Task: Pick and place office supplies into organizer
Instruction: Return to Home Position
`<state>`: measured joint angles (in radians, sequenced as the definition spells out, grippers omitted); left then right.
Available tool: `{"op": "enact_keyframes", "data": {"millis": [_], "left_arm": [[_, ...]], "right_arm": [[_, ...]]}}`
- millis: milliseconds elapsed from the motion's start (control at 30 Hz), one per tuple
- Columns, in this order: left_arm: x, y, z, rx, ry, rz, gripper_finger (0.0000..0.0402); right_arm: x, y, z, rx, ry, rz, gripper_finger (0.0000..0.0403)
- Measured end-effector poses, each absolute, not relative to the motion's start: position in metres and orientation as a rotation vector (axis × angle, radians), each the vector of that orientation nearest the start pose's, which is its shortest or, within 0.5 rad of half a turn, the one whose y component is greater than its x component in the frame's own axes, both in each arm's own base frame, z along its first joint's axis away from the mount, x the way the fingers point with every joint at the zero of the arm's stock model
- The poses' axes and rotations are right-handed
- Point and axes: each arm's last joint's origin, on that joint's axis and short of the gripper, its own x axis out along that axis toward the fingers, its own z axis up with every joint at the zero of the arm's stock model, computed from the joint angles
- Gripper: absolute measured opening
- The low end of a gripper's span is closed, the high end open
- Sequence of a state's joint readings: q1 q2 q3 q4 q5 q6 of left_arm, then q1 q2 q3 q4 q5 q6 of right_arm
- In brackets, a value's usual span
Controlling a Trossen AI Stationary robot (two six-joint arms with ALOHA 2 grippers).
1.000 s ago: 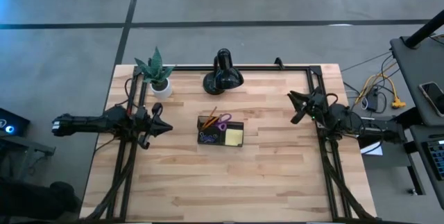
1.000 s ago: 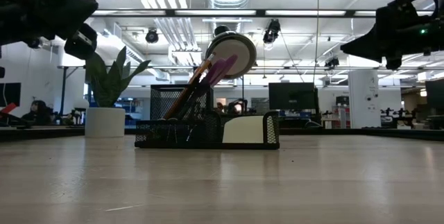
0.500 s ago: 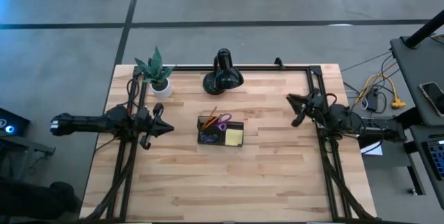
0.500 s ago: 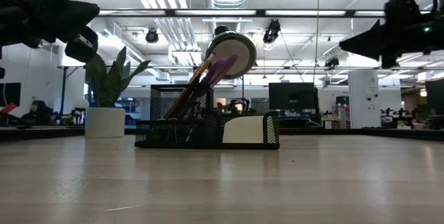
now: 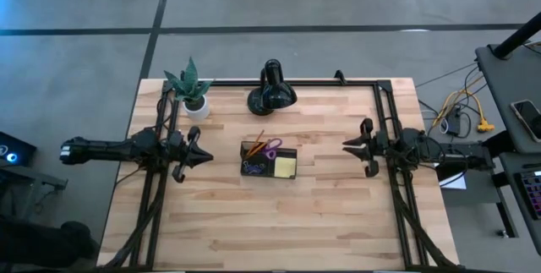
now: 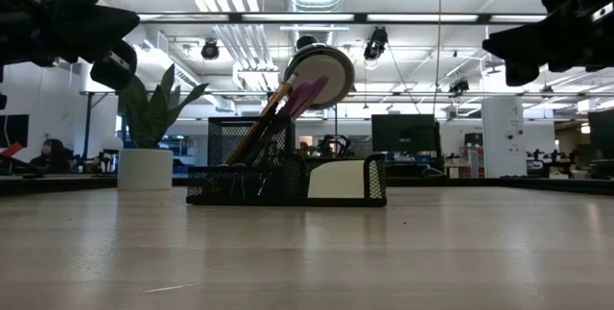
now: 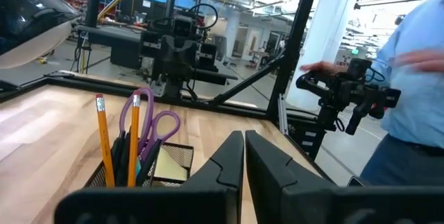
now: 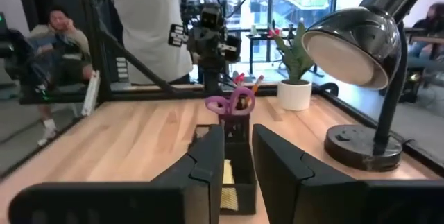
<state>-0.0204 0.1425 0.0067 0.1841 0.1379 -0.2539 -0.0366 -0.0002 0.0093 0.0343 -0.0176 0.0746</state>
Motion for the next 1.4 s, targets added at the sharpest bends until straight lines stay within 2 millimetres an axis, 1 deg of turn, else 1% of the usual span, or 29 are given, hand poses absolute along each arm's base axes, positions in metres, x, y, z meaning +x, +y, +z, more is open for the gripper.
{"op": "enact_keyframes", "data": {"millis": [133, 433, 600, 800, 867, 967, 1033, 1100, 1400], "left_arm": [[0.106, -0.006, 0.172, -0.25, -0.027, -0.163, 0.0], [0.106, -0.006, 0.172, -0.251, -0.028, -0.163, 0.0], [0.102, -0.006, 0.176, -0.248, -0.074, -0.169, 0.0], [0.101, -0.006, 0.177, -0.247, -0.086, -0.168, 0.0], [0.102, -0.004, 0.174, -0.251, -0.07, -0.106, 0.0], [0.101, 0.002, 0.174, -0.259, -0.095, 0.086, 0.0], [0.099, 0.004, 0.175, -0.263, -0.121, 0.155, 0.0], [0.098, 0.004, 0.177, -0.266, -0.145, 0.163, 0.0], [0.099, 0.004, 0.177, -0.265, -0.137, 0.165, 0.0]], "right_arm": [[0.098, -0.003, 0.169, 0.035, -0.03, -0.019, 0.0068], [0.099, -0.003, 0.167, 0.067, -0.008, -0.02, 0.0068], [0.099, -0.003, 0.167, 0.068, -0.008, -0.02, 0.0068], [0.099, -0.003, 0.167, 0.07, -0.008, -0.02, 0.0068], [0.099, -0.003, 0.167, 0.07, -0.008, -0.02, 0.0068], [0.099, -0.003, 0.167, 0.07, -0.008, -0.021, 0.0068], [0.099, -0.003, 0.167, 0.07, -0.008, -0.02, 0.0068], [0.099, -0.003, 0.167, 0.068, -0.008, -0.021, 0.0068], [0.099, -0.003, 0.167, 0.068, -0.008, -0.02, 0.0068]]}}
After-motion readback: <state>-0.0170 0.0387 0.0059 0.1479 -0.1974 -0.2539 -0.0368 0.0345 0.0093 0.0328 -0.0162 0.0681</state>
